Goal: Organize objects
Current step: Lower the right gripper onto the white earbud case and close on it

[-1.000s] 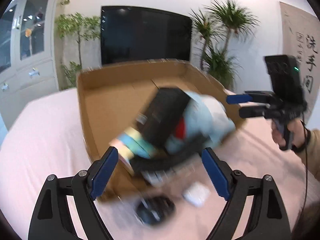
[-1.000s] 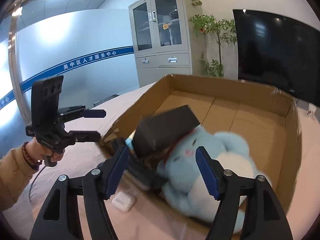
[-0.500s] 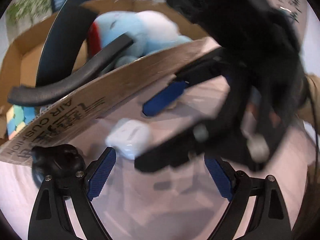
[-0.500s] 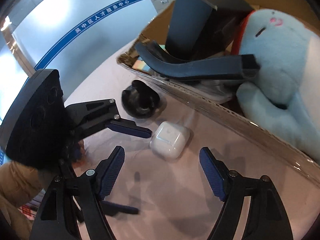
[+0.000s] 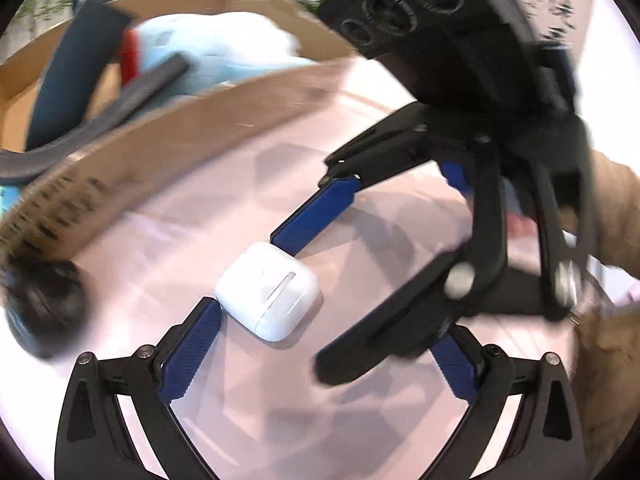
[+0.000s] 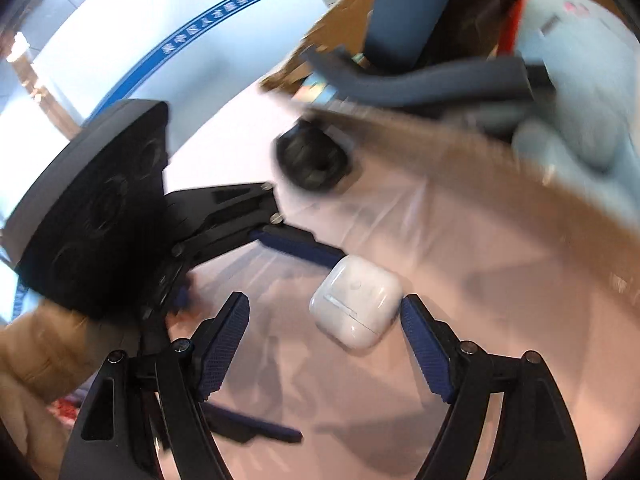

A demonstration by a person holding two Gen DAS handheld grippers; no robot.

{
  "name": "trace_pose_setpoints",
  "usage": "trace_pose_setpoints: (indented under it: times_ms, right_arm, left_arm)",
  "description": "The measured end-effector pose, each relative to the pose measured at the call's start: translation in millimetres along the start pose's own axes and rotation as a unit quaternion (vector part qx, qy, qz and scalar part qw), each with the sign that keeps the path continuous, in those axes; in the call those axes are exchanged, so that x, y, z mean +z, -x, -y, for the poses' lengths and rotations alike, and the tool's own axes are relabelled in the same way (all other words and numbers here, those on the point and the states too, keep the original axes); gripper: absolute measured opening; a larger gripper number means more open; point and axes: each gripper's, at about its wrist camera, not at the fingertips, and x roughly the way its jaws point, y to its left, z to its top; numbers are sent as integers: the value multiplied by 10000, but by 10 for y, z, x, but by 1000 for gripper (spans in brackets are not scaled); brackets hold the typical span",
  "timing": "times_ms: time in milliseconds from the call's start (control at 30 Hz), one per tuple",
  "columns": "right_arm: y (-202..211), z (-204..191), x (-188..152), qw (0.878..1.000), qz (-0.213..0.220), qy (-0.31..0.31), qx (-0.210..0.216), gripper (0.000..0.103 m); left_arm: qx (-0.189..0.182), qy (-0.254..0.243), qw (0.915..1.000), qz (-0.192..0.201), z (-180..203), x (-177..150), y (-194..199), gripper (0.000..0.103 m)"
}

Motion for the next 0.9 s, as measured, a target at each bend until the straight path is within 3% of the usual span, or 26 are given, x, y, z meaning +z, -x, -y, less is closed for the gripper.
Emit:
trace_pose_setpoints:
  times_ms: [67, 100, 200, 400, 467, 633, 767, 900]
  right_arm:
    - [142, -161, -364, 9992, -136, 69, 383, 79]
    - [142, -161, -364, 9992, -136, 69, 383, 79]
    - [314, -370, -743, 9979, -219, 417, 443, 79]
    - [344, -495, -880, 9955, -314, 782, -441, 74]
    - [340, -500, -870, 9956, -347, 722, -484, 70]
    - [289, -516, -791, 9933, -418, 492, -961, 58]
    - [268, -565, -813, 9905, -462, 489, -1199, 53]
    - [205, -643, -832, 9855, -483, 617, -1508, 49]
  left_arm:
    - [-344, -219, 9992, -43, 265, -170, 104, 98]
    - [-428, -368, 9984, -32, 382, -245, 154, 98]
    - [-218, -803, 9965, 35, 616, -357, 215, 98]
    - [280, -639, 9976, 12, 609, -321, 136, 95]
    - [408, -584, 9974, -53, 589, -309, 108, 73]
    - [612, -760, 9952, -14, 574, -364, 102, 66]
    - [669, -906, 9936, 29, 637, -338, 85, 57]
    - [769, -1002, 9920, 55, 683, -321, 70, 55]
